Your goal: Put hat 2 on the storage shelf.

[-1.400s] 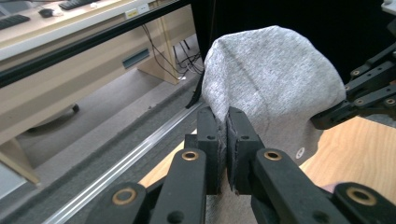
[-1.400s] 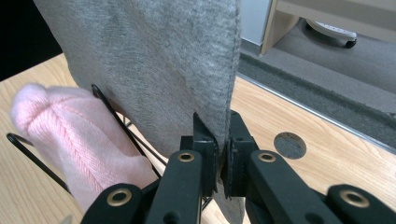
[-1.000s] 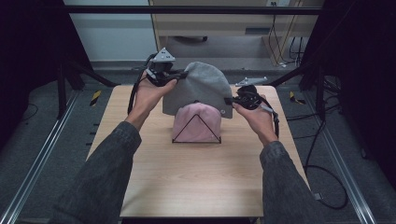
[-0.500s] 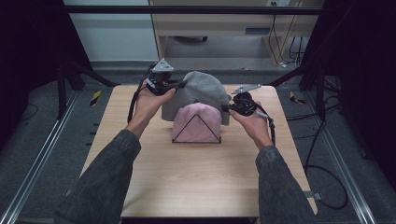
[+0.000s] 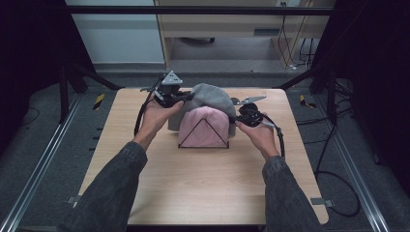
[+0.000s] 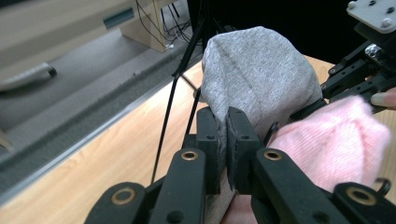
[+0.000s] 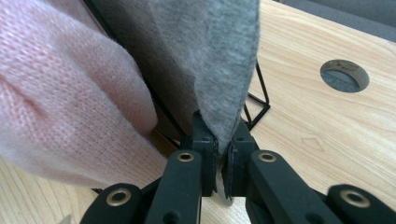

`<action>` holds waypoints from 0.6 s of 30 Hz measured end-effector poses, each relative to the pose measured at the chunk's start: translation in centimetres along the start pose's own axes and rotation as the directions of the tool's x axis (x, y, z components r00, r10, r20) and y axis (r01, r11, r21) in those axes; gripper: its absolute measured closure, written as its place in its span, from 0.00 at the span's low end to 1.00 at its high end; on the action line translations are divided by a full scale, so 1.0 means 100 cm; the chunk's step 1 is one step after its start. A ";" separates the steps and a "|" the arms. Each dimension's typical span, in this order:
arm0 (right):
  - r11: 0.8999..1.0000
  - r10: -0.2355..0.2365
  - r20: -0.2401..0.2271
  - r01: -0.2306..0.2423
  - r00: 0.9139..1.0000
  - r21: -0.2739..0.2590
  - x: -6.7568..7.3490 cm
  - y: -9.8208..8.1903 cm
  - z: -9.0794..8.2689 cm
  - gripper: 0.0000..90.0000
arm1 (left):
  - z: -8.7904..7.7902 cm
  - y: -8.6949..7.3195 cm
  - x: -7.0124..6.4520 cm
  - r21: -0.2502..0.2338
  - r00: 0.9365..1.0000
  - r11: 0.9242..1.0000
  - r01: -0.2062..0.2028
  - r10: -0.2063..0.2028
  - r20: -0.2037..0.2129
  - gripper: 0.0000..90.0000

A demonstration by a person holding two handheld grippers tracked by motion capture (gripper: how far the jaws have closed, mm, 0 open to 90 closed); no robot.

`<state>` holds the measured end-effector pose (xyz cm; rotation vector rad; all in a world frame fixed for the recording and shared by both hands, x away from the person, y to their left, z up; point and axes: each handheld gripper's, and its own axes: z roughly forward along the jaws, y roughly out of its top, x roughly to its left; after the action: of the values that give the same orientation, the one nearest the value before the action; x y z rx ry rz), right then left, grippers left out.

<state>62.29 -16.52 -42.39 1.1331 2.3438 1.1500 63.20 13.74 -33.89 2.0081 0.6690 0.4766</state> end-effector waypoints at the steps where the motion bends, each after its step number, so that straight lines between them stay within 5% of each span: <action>1: 1.000 0.000 0.000 0.000 1.000 0.000 0.000 0.000 0.000 0.95 | 0.000 0.000 0.000 0.000 1.000 1.000 0.000 0.000 0.000 0.95; 10: 1.000 0.003 0.005 -0.004 1.000 0.011 -0.001 -0.007 0.003 0.88 | 0.005 -0.012 -0.001 0.005 0.999 1.000 0.020 -0.020 0.025 0.94; 18: 1.000 0.009 0.031 -0.009 0.999 0.018 -0.001 -0.009 -0.005 0.66 | 0.009 -0.016 -0.003 0.025 1.000 0.999 0.022 -0.022 0.010 0.88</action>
<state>61.64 -17.22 -42.83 1.1603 2.3328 1.1090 63.09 13.62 -35.72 2.0236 0.6935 0.4463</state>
